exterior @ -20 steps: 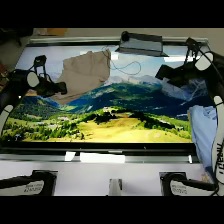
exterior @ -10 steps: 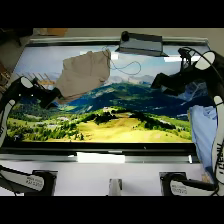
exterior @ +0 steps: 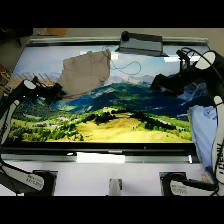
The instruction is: Fold the shirts.
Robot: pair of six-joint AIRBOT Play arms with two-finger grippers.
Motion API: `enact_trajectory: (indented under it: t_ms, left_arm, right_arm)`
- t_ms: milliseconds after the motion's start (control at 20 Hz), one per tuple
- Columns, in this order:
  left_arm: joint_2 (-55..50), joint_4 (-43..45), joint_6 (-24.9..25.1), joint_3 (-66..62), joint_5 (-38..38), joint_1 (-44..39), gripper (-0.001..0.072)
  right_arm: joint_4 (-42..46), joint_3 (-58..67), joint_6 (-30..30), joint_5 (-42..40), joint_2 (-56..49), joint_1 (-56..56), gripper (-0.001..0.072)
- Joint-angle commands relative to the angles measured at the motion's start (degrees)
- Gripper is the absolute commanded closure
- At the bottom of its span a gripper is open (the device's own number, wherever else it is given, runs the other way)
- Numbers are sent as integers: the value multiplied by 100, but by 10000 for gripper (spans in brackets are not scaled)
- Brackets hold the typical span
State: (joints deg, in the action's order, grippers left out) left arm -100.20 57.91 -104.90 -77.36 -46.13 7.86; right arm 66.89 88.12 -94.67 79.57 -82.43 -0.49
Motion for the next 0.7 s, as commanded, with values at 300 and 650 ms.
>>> enact_trajectory:
  t_ms: [300, 650]
  left_arm:
    - [511, -745, 1298, -4, 372, -278, 675]
    - [3797, -778, 3272, -2, 682, -1996, 675]
  right_arm:
    - [-538, 2, -173, 168, -2, 4, 38]
    - [-732, 11, -175, -772, 13, 4, 104]
